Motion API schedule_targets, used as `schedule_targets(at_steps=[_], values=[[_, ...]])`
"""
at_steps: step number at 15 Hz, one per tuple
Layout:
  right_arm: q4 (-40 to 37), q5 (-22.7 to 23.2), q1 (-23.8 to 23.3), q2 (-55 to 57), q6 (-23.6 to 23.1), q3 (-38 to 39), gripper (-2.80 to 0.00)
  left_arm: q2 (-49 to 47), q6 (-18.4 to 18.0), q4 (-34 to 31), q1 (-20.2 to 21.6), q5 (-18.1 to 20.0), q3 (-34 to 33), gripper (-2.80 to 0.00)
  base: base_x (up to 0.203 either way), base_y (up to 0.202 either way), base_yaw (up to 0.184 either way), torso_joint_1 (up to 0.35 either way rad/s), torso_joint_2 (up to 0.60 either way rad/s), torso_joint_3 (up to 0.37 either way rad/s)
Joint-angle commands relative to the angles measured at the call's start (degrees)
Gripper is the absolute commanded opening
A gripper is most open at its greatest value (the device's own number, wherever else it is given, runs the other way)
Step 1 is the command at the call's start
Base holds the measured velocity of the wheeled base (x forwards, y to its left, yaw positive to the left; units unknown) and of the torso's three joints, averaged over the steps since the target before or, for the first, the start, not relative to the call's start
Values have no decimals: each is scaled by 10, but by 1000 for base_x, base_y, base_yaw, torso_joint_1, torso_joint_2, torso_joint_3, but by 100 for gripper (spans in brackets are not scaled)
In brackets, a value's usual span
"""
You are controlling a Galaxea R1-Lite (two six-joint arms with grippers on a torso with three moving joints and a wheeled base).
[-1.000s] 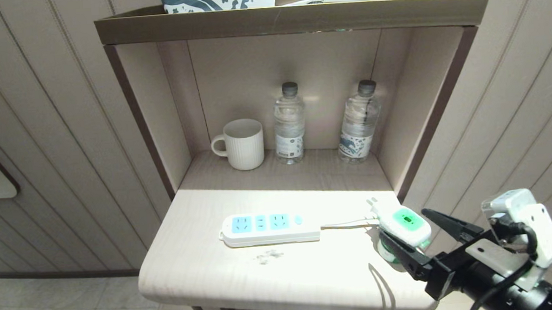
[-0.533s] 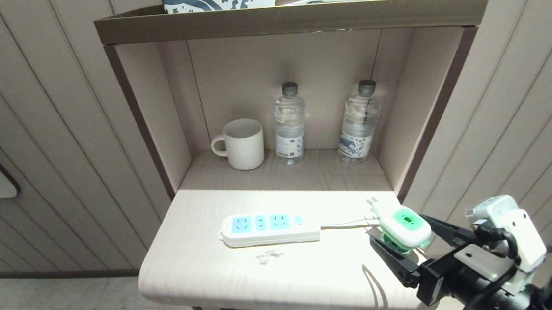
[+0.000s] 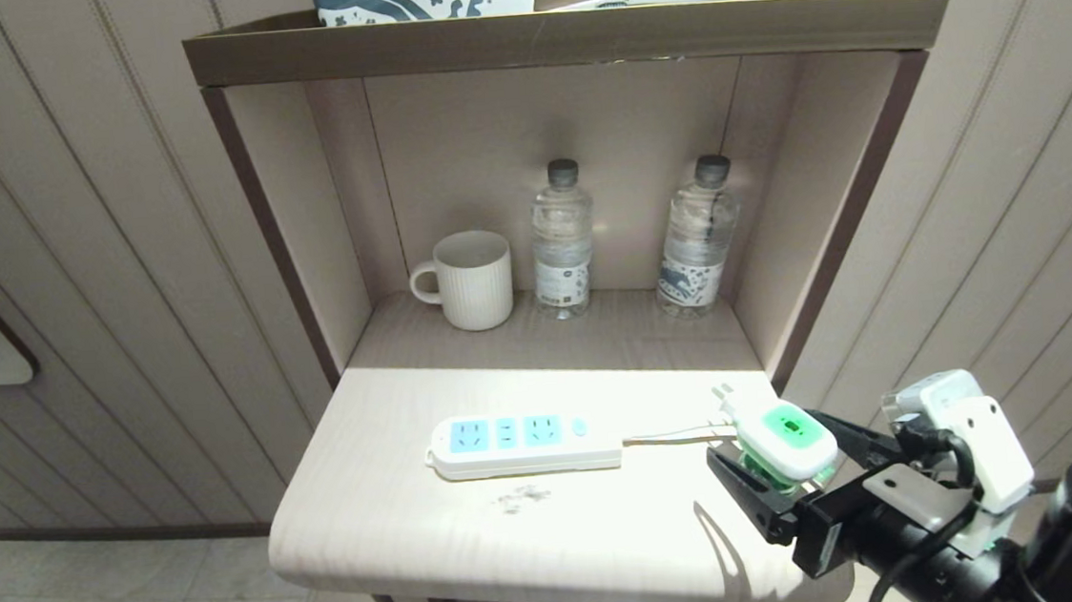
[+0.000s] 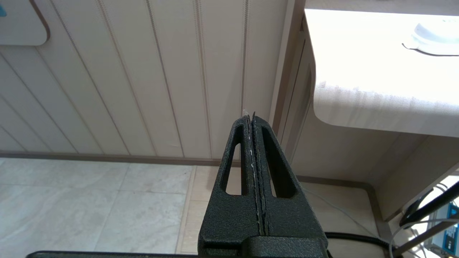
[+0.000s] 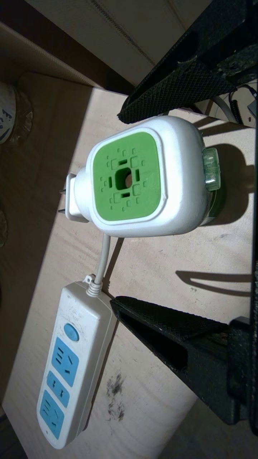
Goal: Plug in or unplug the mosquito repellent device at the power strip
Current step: Pick up the mosquito repellent liquid
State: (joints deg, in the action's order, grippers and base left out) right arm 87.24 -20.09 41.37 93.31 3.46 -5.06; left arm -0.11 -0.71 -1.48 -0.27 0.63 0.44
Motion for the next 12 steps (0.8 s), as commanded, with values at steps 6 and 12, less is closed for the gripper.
schedule_targets(at_steps=[6,12], values=[[27,1,-14,21,1,-18,0,0,0,0,0,0,0,-280,0,0,0,0,0,0],[27,2,-30,36,1,-27,0,0,0,0,0,0,0,-280,0,0,0,0,0,0]])
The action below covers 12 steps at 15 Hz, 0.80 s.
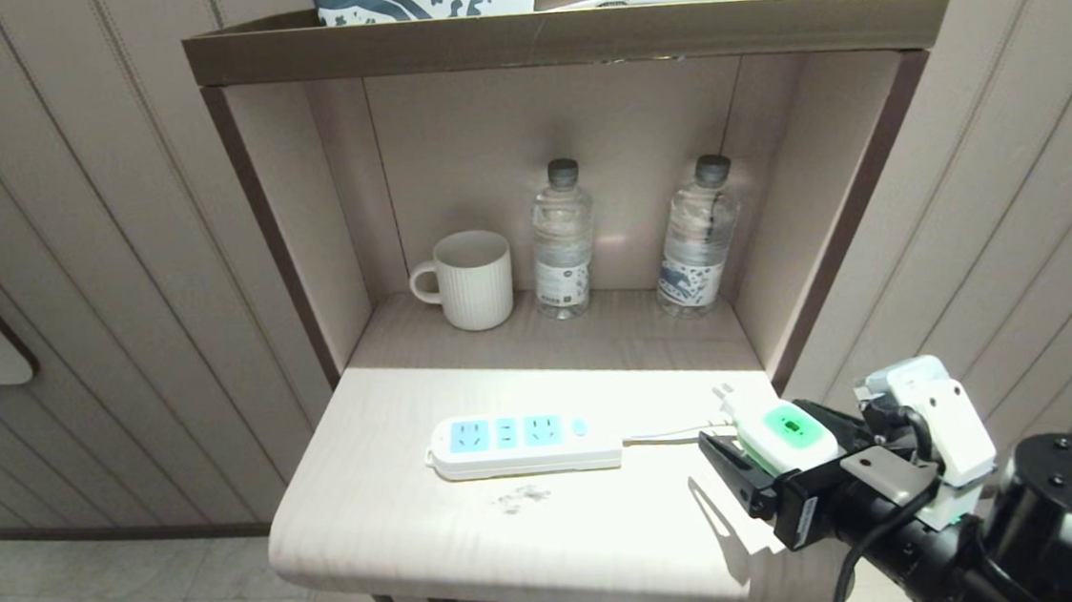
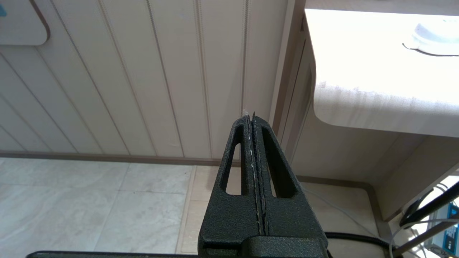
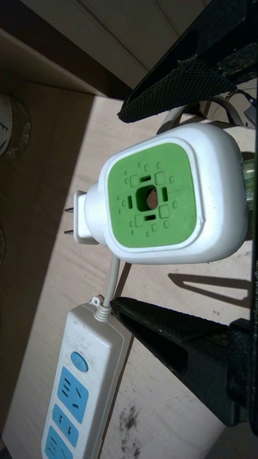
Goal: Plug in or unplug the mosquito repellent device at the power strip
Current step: Pick up the mosquito repellent liquid
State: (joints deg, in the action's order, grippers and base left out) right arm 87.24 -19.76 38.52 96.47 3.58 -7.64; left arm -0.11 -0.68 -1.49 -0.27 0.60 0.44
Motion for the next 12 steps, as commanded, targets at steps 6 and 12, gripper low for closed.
schedule_targets(at_steps=[6,12], values=[[27,-1,-1,12,-1,-15,0,0,0,0,0,0,0,-280,0,0,0,0,0,0],[27,-1,-1,16,-2,-22,0,0,0,0,0,0,0,-280,0,0,0,0,0,0]])
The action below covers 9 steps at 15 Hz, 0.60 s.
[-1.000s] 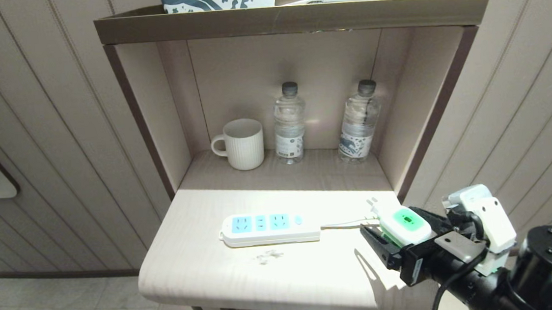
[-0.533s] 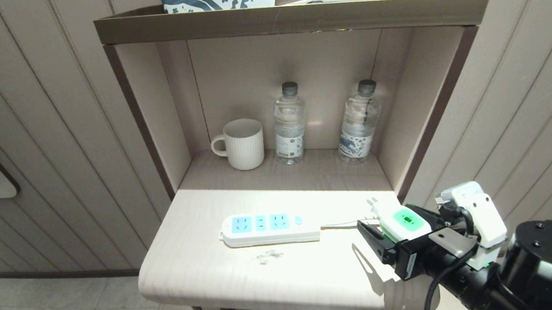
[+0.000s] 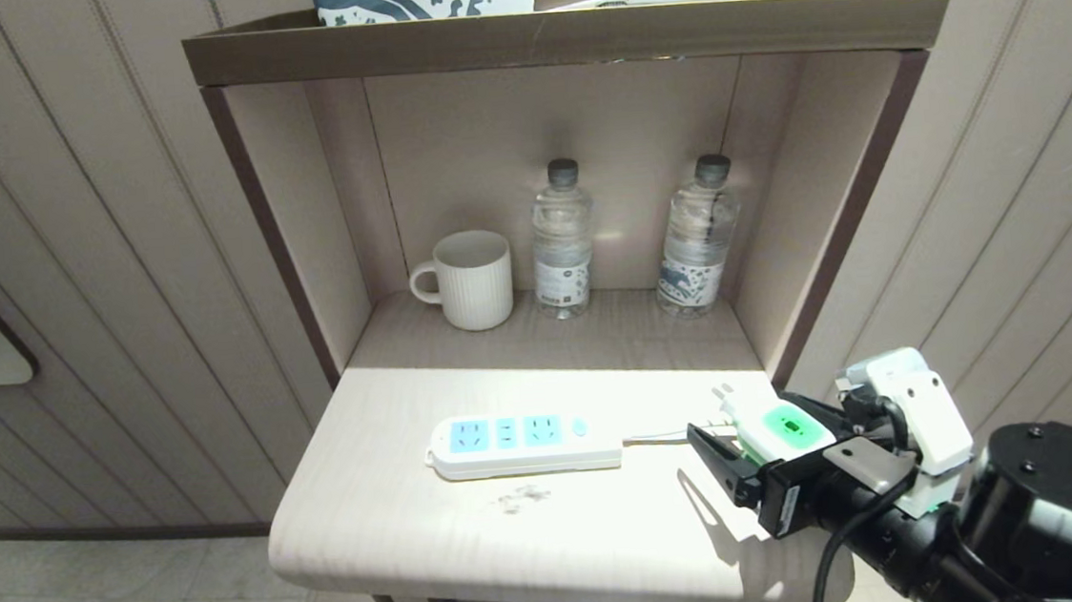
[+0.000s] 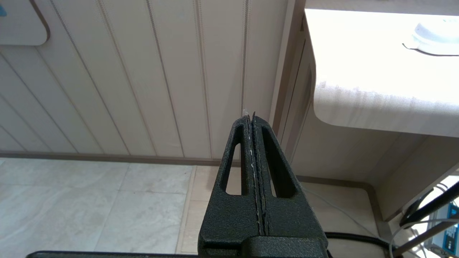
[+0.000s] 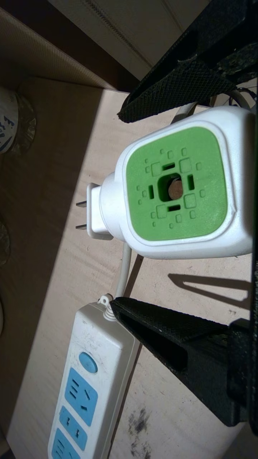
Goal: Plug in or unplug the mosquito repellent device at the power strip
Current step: Pick up the mosquito repellent liquid
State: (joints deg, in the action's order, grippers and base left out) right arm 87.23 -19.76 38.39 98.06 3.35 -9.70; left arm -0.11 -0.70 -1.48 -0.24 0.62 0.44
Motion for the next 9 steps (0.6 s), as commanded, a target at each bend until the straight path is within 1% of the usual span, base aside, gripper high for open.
schedule_targets(at_steps=[1,4,5,9], values=[[27,-2,-1,0,-1,-2,0,-1,0,0,0,0,0,-280,0,0,0,0,0,0],[27,-1,-2,0,-2,-3,0,0,0,0,0,0,0,-280,0,0,0,0,0,0],[27,-1,-5,1,-2,-3,-280,-1,0,0,0,0,0,-280,0,0,0,0,0,0],[27,-1,-8,2,0,-2,-280,0,0,0,0,0,0,-280,0,0,0,0,0,0]])
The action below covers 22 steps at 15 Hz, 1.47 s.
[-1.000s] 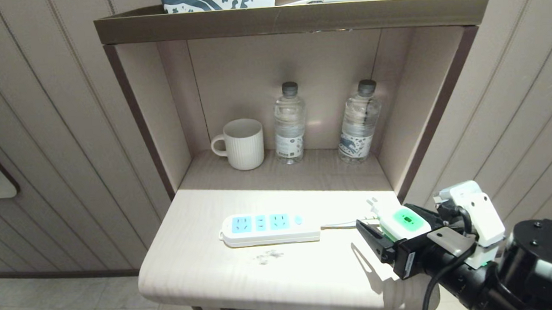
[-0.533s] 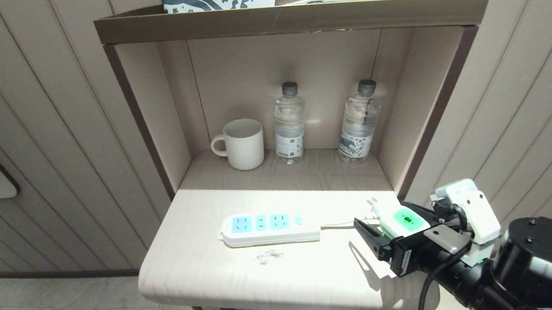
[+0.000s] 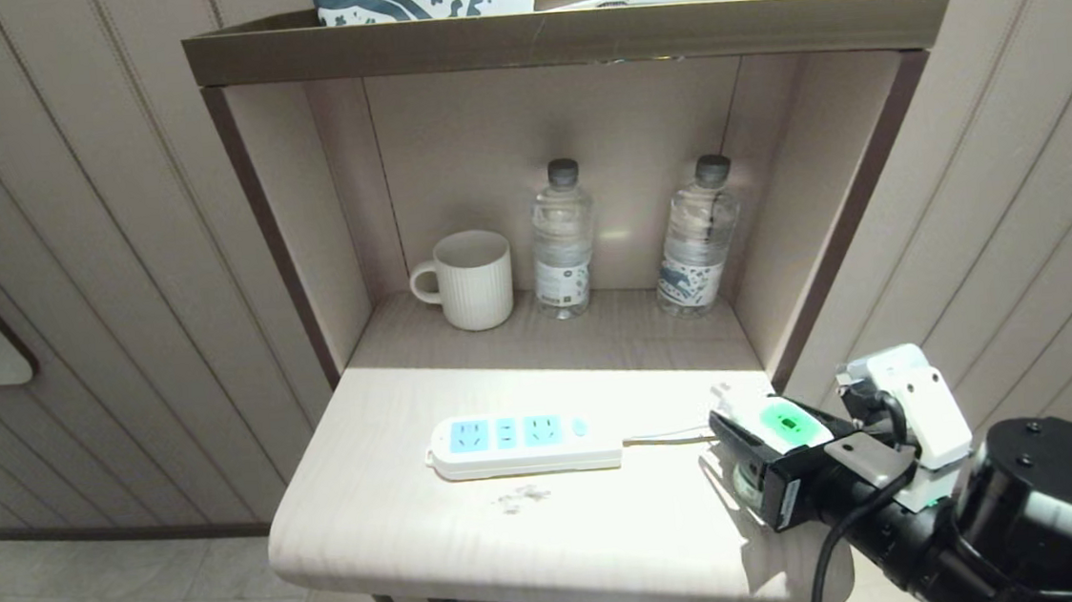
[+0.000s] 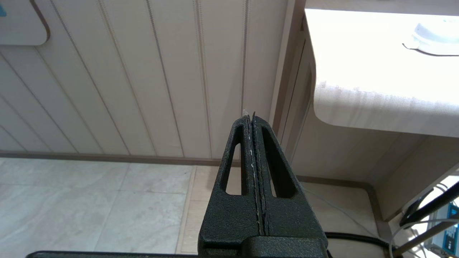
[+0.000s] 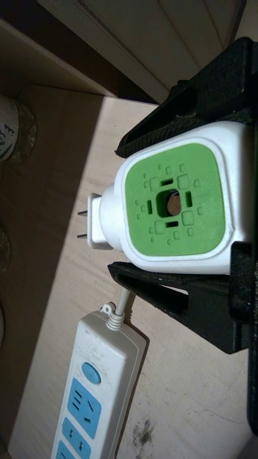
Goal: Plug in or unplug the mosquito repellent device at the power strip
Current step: Pick up the mosquito repellent liquid, then insert the plug into the socket
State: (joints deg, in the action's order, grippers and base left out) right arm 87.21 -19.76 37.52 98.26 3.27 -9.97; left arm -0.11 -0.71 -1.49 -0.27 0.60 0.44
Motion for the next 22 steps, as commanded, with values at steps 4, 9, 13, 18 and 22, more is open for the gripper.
schedule_targets(at_steps=[4,9,13,18,22], values=[[27,-2,0,8,2,3,-280,-1,0,0,0,0,0,-280,0,0,0,0,0,0],[27,-4,0,3,-1,-1,-280,-1,0,0,0,0,0,-280,0,0,0,0,0,0],[26,-22,0,-83,-44,-17,-280,-1,0,0,0,0,0,-280,0,0,0,0,0,0],[-28,-44,6,-163,-86,-44,-280,0,0,0,0,0,0,-280,0,0,0,0,0,0],[-389,-44,17,-331,-80,-160,-280,-1,0,0,0,0,0,-280,0,0,0,0,0,0]])
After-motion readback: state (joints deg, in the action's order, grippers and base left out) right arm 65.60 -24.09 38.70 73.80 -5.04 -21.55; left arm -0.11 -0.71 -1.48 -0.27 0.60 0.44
